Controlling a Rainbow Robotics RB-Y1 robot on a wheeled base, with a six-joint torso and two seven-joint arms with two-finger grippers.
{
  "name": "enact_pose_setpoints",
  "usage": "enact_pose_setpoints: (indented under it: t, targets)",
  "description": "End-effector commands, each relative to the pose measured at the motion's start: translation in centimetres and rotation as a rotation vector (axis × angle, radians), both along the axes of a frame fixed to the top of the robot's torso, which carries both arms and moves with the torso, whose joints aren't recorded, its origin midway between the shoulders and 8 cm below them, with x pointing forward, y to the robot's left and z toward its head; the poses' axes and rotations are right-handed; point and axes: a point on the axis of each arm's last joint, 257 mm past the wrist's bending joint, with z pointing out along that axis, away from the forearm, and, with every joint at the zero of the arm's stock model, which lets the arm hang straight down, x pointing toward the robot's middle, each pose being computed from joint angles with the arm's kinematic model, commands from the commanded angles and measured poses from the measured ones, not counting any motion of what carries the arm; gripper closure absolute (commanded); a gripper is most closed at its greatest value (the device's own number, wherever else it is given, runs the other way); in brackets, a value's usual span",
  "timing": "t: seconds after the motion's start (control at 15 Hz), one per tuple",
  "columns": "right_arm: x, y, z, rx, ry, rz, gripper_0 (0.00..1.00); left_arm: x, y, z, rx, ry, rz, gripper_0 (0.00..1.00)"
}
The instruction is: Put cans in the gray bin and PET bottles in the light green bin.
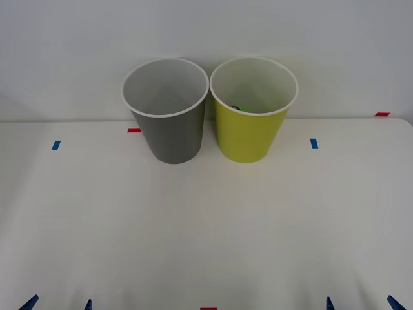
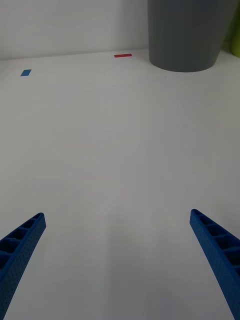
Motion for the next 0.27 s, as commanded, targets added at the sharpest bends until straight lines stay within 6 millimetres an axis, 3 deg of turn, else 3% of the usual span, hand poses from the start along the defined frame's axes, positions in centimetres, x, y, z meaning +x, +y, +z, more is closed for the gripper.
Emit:
enact_pose_setpoints:
  t: [0.07, 0.27]
  targets:
    - [0.0, 0.0, 0.0, 0.0, 0.0, 0.0, 0.0, 0.0, 0.0, 0.0, 0.0, 0.0, 0.0, 0.0]
    - [0.0, 0.0, 0.0, 0.0, 0.0, 0.0, 0.0, 0.0, 0.0, 0.0, 0.0, 0.0, 0.0, 0.0]
